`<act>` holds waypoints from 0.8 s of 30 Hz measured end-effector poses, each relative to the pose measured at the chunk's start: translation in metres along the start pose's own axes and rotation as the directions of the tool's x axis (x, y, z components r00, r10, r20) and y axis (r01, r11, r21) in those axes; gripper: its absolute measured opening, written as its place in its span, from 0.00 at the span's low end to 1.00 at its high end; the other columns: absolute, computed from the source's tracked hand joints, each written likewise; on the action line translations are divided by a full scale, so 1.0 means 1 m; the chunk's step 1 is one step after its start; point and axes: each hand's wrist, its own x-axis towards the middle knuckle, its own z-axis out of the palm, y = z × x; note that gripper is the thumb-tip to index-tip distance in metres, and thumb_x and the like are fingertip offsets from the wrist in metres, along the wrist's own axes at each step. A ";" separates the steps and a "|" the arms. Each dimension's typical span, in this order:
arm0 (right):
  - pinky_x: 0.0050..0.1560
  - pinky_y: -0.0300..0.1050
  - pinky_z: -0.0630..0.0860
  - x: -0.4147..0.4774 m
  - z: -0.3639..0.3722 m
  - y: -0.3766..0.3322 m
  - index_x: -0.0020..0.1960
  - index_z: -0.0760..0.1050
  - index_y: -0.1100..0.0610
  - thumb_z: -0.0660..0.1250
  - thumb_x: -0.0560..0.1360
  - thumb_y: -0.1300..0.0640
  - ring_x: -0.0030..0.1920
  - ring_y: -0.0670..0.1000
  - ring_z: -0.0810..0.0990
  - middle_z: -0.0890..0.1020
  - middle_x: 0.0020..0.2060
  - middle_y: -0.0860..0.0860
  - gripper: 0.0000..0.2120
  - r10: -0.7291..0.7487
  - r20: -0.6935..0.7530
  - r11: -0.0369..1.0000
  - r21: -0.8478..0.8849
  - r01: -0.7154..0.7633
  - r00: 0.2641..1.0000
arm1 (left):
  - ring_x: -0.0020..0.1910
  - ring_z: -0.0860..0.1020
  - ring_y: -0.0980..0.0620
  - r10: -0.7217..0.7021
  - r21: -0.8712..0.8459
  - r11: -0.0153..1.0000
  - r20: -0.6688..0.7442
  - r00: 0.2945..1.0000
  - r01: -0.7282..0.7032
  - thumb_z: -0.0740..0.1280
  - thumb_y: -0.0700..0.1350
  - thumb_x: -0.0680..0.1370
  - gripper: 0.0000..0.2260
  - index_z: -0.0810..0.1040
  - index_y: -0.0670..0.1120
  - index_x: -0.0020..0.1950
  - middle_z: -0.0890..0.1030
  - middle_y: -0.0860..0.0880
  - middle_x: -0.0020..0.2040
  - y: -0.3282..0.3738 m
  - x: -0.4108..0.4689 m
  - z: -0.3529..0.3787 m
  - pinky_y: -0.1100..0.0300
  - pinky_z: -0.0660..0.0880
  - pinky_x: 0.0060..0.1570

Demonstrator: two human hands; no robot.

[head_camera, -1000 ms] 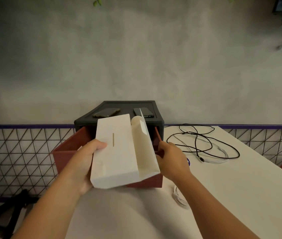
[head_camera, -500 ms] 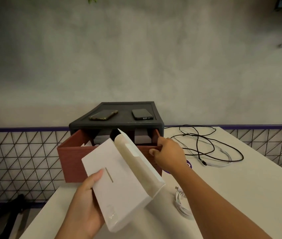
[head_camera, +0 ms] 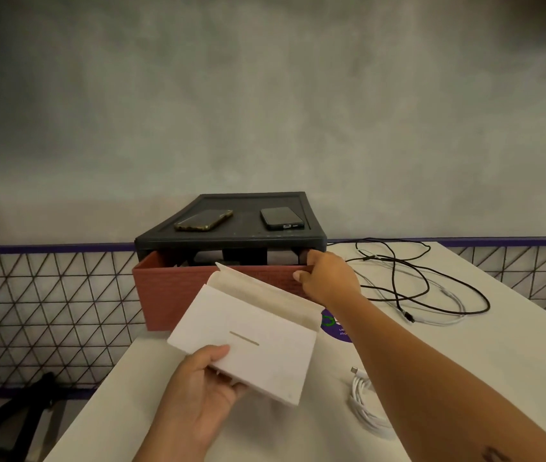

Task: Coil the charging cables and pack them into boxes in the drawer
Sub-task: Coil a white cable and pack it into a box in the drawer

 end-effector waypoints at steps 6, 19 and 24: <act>0.57 0.47 0.74 -0.020 0.001 0.029 0.71 0.63 0.50 0.59 0.79 0.48 0.58 0.55 0.76 0.75 0.61 0.54 0.21 0.060 0.044 0.836 0.544 -0.074 0.997 | 0.47 0.78 0.42 -0.003 -0.020 1.000 0.007 1.000 0.003 0.55 0.30 0.73 0.16 0.76 0.43 0.52 0.81 0.42 0.46 -0.012 0.014 0.002 0.41 0.77 0.42; 0.61 0.54 0.74 -0.089 -0.001 0.081 0.63 0.72 0.52 0.69 0.73 0.57 0.53 0.52 0.82 0.83 0.51 0.50 0.19 -0.050 0.269 0.512 0.834 -0.207 0.962 | 0.41 0.83 0.48 -0.005 0.165 0.986 0.212 0.977 -0.031 0.64 0.32 0.65 0.19 0.77 0.45 0.54 0.84 0.46 0.45 -0.039 0.022 0.011 0.52 0.81 0.37; 0.57 0.49 0.77 -0.100 -0.011 0.090 0.60 0.75 0.54 0.65 0.75 0.63 0.51 0.51 0.82 0.84 0.48 0.52 0.15 -0.037 0.196 0.510 0.847 -0.150 0.980 | 0.47 0.79 0.46 0.133 0.260 0.951 0.153 0.979 -0.169 0.62 0.30 0.71 0.24 0.69 0.48 0.64 0.80 0.45 0.51 -0.031 0.025 -0.002 0.51 0.76 0.43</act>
